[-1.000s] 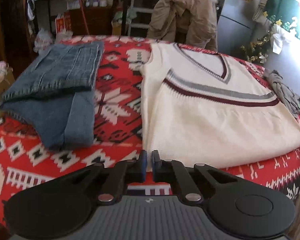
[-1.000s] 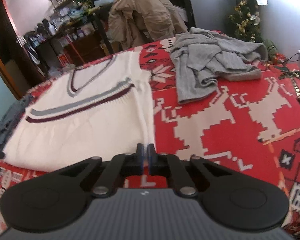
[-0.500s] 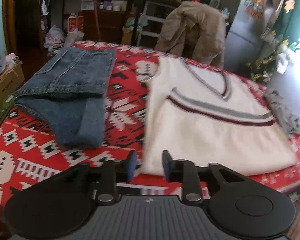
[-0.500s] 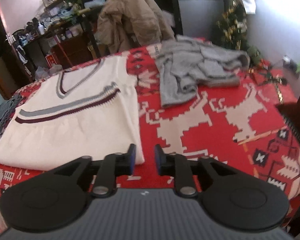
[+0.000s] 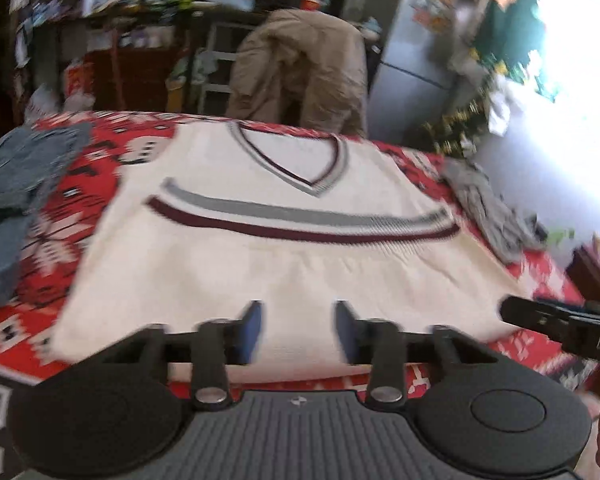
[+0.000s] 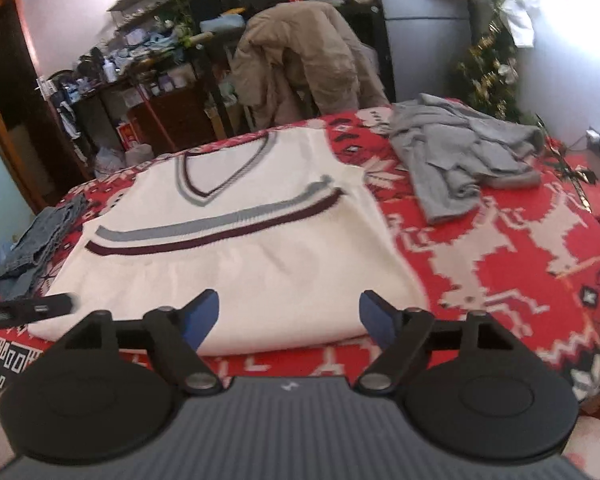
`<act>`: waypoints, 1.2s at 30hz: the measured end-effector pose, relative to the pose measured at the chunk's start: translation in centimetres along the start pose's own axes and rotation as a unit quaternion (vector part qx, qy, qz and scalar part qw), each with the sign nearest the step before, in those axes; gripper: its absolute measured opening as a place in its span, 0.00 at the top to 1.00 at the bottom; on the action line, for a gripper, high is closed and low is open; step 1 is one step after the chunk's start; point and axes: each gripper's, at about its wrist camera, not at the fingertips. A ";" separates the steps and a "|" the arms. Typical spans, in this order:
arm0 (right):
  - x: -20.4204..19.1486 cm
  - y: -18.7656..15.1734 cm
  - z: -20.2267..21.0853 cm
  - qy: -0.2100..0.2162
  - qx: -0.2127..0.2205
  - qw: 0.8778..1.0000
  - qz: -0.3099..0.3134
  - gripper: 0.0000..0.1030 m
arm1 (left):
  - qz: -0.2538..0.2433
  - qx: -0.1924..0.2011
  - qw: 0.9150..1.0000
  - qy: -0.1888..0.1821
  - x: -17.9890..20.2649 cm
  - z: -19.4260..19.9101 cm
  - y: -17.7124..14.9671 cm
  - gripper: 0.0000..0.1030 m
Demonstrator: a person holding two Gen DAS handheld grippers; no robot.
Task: Fold clothes
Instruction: 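Pull both grippers back from the folded sweater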
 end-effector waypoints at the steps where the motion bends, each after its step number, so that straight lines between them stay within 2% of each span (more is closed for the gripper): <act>1: -0.8 -0.3 -0.4 -0.001 0.007 1.000 0.020 0.24 | -0.009 -0.002 1.000 0.001 0.6 -0.7 0.0 0.87; 2: -1.6 -0.5 -1.0 -0.007 0.007 0.999 0.036 0.32 | -0.014 -0.001 1.000 -0.003 1.0 -1.2 -0.1 0.88; 3: -2.3 -0.8 -1.6 -0.013 0.007 0.999 0.051 0.46 | -0.018 0.002 1.000 -0.008 1.4 -1.7 -0.2 0.88; 4: -2.9 -1.0 -2.3 -0.017 0.003 0.998 0.060 0.54 | -0.023 0.007 1.000 -0.013 1.7 -2.0 -0.4 0.89; 5: -3.5 -1.2 -3.1 -0.020 -0.001 0.998 0.068 0.75 | -0.024 0.007 1.000 -0.018 1.9 -2.4 -0.6 0.93; 6: -3.9 -1.4 -3.7 -0.020 -0.005 0.997 0.070 0.88 | -0.025 0.007 0.999 -0.023 2.1 -2.7 -0.8 0.94; 9: -4.5 -2.0 -4.7 -0.002 0.007 0.998 0.058 0.90 | -0.037 0.002 0.999 -0.022 2.5 -3.3 -1.4 0.94; 16: -5.1 -4.2 -5.4 0.001 0.013 0.996 0.085 0.90 | -0.079 0.017 0.997 -0.002 3.2 -2.6 -3.2 0.93; 18: -5.1 -4.5 -5.1 0.002 0.014 0.995 0.096 0.90 | -0.073 0.016 0.997 -0.012 2.9 -2.2 -3.4 0.93; 20: -4.9 -4.5 -4.7 0.011 0.012 0.996 0.089 0.89 | -0.054 0.015 0.998 -0.042 2.4 -1.7 -3.3 0.94; 23: -4.5 -4.3 -3.6 0.039 0.031 0.996 0.069 0.89 | -0.053 0.025 0.996 -0.062 2.6 -1.4 -3.0 0.94; 25: -5.0 -4.0 -3.5 0.049 0.038 0.995 0.080 0.89 | -0.061 0.017 0.996 -0.064 3.0 -1.9 -2.7 0.96; 29: -5.8 -3.8 -4.7 0.038 0.023 0.993 0.107 0.92 | -0.056 0.008 0.996 -0.062 2.7 -2.8 -3.1 0.95; 31: -5.8 -4.3 -5.2 0.037 0.014 0.993 0.113 0.92 | -0.062 0.011 0.996 -0.060 2.8 -2.7 -3.4 0.95; 36: -5.9 -5.9 -4.7 0.033 0.026 0.990 0.136 0.91 | -0.055 0.008 0.996 -0.064 2.6 -2.4 -3.5 0.92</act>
Point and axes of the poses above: each gripper's, at about its wrist camera, not at the fingertips, and z roughly against the way its jaws point, x to its right, y to its top, and after that the axes turned 10 degrees about -x, right-handed
